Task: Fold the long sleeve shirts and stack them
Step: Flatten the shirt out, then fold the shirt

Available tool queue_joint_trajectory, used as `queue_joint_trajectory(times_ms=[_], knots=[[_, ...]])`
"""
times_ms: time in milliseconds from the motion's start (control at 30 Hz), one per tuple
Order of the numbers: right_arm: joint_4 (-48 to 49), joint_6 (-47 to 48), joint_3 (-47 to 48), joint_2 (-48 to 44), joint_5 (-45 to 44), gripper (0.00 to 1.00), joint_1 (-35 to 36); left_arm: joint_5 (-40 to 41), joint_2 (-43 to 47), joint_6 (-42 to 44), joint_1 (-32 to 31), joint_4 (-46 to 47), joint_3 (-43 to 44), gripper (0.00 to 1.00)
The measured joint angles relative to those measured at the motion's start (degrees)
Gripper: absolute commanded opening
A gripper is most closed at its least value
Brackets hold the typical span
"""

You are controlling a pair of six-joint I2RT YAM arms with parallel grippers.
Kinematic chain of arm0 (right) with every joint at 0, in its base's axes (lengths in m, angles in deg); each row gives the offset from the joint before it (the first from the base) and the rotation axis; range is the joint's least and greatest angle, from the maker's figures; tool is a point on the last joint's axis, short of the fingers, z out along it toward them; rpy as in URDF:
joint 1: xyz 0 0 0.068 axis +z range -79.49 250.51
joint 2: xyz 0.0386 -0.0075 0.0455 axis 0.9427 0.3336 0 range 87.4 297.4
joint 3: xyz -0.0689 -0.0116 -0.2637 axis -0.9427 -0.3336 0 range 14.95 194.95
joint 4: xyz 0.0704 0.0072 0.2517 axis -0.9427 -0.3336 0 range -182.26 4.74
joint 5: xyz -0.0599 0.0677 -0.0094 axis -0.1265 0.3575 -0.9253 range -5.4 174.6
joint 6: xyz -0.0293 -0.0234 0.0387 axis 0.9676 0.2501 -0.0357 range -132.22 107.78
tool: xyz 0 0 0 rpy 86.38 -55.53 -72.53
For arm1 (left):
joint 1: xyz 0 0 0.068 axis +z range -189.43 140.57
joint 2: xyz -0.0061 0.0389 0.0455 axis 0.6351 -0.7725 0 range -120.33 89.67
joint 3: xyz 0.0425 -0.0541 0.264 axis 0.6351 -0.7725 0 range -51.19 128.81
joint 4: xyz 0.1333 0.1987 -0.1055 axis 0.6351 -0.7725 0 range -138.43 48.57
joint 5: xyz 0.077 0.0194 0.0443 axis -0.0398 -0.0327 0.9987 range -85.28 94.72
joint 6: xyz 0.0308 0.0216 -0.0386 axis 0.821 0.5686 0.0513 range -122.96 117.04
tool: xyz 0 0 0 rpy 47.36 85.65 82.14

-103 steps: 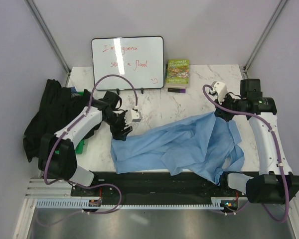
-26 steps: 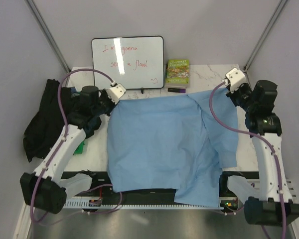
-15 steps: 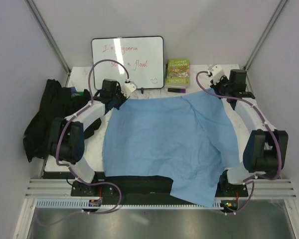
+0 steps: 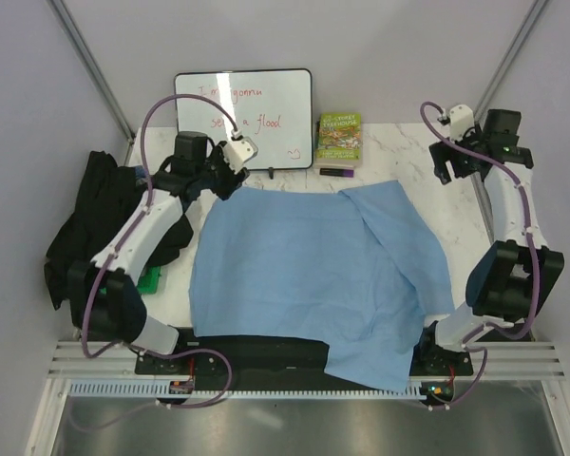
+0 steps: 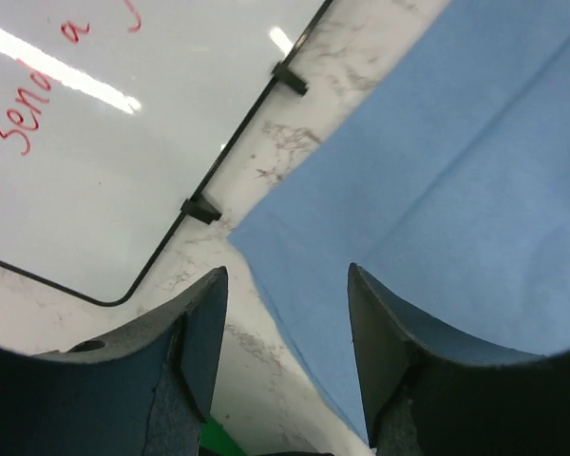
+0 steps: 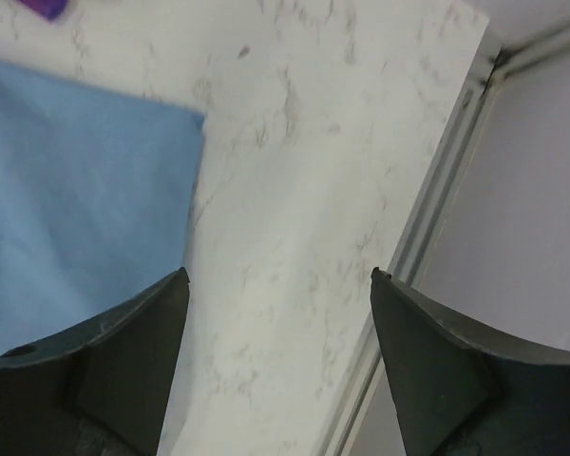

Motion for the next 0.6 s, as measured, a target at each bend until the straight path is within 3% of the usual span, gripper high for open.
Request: queue_joint_trajectory(times_ms=[133, 167, 300, 433, 600], knots=[[-14.69, 1.18, 0.83, -1.07, 4.28, 0.79, -3.67, -5.86, 10.58, -0.09, -2.34, -5.99, -3.74, 0.64], [-18.64, 1.75, 0.48, -0.92, 5.70, 0.79, -4.44, -7.15, 12.59, -0.15, -2.91, -7.41, -4.92, 0.70], [-32.81, 4.79, -2.97, 1.22, 10.51, 0.83, -9.29, -10.01, 16.61, -0.35, -3.54, -12.96, -10.05, 0.76], [-38.21, 7.17, -7.87, 5.16, 10.51, 0.90, -18.75, -10.69, 18.05, -0.44, -3.32, -17.25, -17.11, 0.77], [-41.64, 9.18, -13.53, 6.84, 10.54, 0.88, -23.93, -11.74, 21.11, -0.48, -3.32, -20.11, -21.24, 0.77]])
